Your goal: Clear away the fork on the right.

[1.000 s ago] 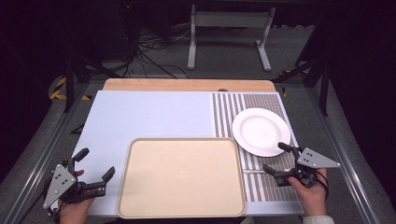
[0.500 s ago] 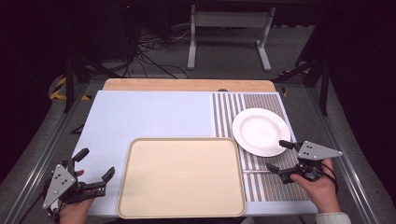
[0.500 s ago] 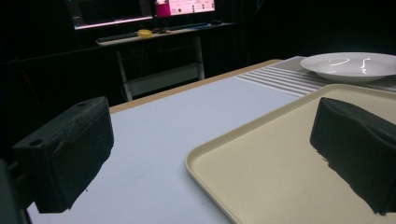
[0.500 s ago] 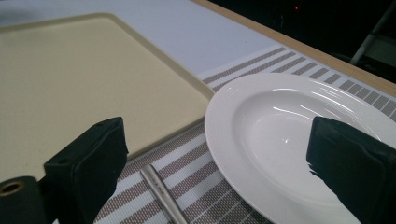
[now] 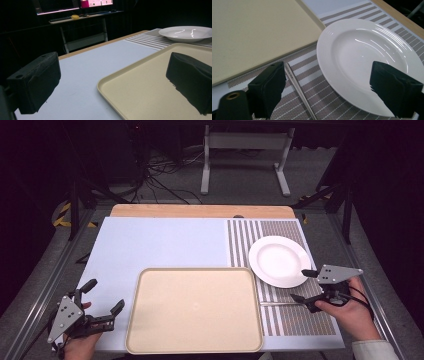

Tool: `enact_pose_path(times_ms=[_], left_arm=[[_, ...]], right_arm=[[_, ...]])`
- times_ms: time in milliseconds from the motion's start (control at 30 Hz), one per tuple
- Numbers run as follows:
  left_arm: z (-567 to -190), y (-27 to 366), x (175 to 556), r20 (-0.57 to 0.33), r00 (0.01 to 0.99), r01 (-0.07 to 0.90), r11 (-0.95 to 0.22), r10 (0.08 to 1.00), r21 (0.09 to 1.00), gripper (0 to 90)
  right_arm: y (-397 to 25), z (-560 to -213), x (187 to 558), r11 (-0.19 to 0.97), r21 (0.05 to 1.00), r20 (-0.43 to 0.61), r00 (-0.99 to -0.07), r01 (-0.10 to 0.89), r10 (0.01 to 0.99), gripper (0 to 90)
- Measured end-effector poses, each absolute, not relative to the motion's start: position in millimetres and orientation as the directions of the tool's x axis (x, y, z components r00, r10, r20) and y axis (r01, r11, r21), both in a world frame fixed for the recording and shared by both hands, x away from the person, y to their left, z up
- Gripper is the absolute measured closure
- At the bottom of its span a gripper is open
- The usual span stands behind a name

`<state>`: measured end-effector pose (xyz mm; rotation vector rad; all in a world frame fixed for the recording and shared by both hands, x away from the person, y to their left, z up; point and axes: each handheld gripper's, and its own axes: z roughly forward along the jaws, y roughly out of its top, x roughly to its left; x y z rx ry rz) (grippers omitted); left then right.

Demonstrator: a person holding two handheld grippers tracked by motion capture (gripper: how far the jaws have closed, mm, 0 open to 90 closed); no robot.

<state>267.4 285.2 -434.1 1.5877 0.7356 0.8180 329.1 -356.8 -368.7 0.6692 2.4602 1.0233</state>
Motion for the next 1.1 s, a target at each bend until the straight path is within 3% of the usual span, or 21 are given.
enact_pose_path(times_ms=[433, 1100], left_arm=[[-434.2, 285.9, 267.8, 0.114, 0.558, 0.027, -0.155, 0.822, 0.988, 0.5], [-434.2, 285.9, 267.7, 0.114, 0.559, 0.029, -0.157, 0.821, 0.987, 0.5]], right_arm=[[-353.5, -358.4, 338.2, 0.765, 0.564, -0.184, -0.856, 0.311, 0.484, 14.3], [-344.2, -358.7, 346.7, 0.873, 0.365, -0.143, -0.907, 0.324, 0.397, 13.2]])
